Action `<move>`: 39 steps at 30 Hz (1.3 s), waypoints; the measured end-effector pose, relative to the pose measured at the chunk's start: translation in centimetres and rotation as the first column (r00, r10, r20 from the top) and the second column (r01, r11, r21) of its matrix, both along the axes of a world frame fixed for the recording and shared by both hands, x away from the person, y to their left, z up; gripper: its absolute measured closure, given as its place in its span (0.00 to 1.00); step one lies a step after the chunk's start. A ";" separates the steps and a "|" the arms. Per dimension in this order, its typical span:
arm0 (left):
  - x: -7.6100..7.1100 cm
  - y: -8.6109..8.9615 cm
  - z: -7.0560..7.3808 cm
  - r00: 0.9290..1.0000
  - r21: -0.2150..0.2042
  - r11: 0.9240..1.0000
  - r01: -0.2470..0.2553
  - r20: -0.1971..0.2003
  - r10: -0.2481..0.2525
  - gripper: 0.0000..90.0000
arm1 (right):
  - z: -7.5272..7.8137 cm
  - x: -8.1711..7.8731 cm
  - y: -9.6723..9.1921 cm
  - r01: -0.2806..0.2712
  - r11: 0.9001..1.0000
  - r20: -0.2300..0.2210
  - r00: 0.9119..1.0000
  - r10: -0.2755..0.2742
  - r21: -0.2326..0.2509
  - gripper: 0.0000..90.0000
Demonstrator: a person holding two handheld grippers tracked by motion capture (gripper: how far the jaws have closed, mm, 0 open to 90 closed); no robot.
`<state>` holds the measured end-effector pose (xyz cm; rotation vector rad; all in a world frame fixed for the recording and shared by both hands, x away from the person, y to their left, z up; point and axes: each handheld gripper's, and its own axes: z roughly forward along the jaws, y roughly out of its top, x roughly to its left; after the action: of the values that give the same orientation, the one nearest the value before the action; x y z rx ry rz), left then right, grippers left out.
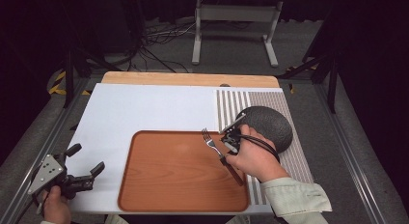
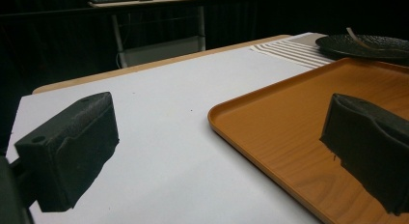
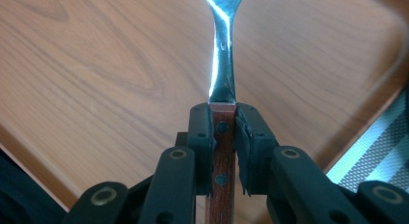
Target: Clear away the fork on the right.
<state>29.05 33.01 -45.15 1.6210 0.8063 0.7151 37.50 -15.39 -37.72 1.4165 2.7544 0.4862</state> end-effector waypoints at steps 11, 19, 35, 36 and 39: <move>0.0 0.0 0.0 1.000 0.002 1.000 0.000 0.000 0.000 0.01 | -1.7 -0.1 0.2 0.032 0.999 -0.062 0.997 -0.035 -0.042 0.87; 0.0 -0.1 0.0 1.000 0.001 1.000 0.003 0.001 -0.003 0.01 | -2.4 -0.1 0.1 0.058 0.996 -0.116 0.991 -0.065 -0.064 0.87; 0.0 0.0 0.0 1.000 0.000 1.000 0.005 0.000 -0.005 0.01 | -3.2 0.1 0.0 0.120 0.990 -0.182 0.974 -0.132 -0.076 0.87; 0.0 0.0 0.0 1.000 0.001 1.000 0.005 -0.001 -0.005 0.01 | -3.2 0.1 -0.1 0.120 0.990 -0.184 0.974 -0.132 -0.076 0.87; 0.0 -0.1 0.0 1.000 -0.001 1.000 0.003 0.001 -0.003 0.01 | -3.2 0.2 0.0 0.118 0.991 -0.184 0.975 -0.128 -0.062 0.86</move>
<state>29.08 32.95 -45.12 1.6203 0.8033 0.7132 37.66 -15.38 -40.90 1.6903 2.7711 0.2902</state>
